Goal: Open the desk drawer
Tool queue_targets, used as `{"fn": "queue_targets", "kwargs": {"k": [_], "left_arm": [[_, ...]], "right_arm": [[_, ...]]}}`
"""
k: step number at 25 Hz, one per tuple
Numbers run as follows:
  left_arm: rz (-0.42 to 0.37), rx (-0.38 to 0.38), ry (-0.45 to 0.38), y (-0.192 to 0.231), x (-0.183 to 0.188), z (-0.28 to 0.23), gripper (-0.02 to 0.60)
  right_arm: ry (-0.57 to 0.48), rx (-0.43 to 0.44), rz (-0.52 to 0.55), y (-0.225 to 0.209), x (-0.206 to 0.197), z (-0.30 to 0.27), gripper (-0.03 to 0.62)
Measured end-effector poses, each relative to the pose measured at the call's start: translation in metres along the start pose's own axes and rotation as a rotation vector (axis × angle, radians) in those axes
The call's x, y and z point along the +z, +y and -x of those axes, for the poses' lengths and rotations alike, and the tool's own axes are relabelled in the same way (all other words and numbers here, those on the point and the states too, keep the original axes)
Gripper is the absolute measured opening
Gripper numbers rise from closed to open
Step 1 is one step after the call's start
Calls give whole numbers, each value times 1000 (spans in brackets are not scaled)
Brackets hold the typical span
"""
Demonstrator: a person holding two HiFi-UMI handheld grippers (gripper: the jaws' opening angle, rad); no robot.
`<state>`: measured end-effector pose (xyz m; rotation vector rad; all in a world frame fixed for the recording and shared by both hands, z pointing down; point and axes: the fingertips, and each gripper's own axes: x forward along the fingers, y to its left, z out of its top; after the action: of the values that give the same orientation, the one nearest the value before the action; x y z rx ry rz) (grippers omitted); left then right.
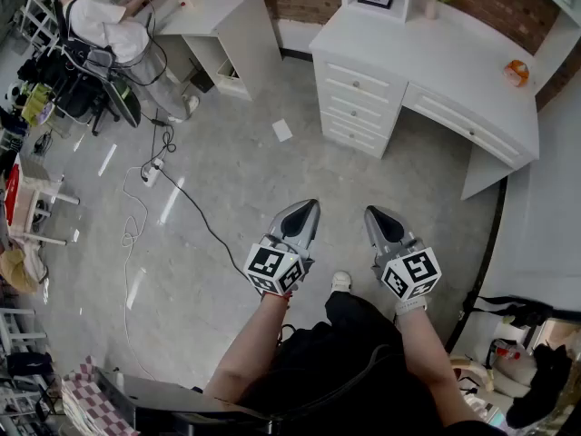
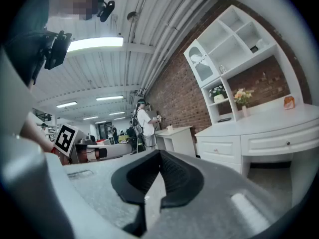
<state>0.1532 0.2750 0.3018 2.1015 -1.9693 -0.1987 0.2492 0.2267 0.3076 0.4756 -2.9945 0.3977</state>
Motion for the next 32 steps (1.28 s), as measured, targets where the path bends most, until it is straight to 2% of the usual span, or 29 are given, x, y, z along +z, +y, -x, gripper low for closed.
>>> {"fn": "queue_targets", "kwargs": {"k": [9, 21, 32], "left_arm": [[-14, 7, 3, 23, 9, -52, 3], [-12, 35, -2, 55, 18, -81, 3], [-30, -69, 75, 103, 26, -139, 3]], "right_arm": [[9, 17, 5, -44, 9, -37, 2], [-2, 36, -7, -69, 20, -76, 2], [-20, -61, -56, -107, 27, -138, 2]]}}
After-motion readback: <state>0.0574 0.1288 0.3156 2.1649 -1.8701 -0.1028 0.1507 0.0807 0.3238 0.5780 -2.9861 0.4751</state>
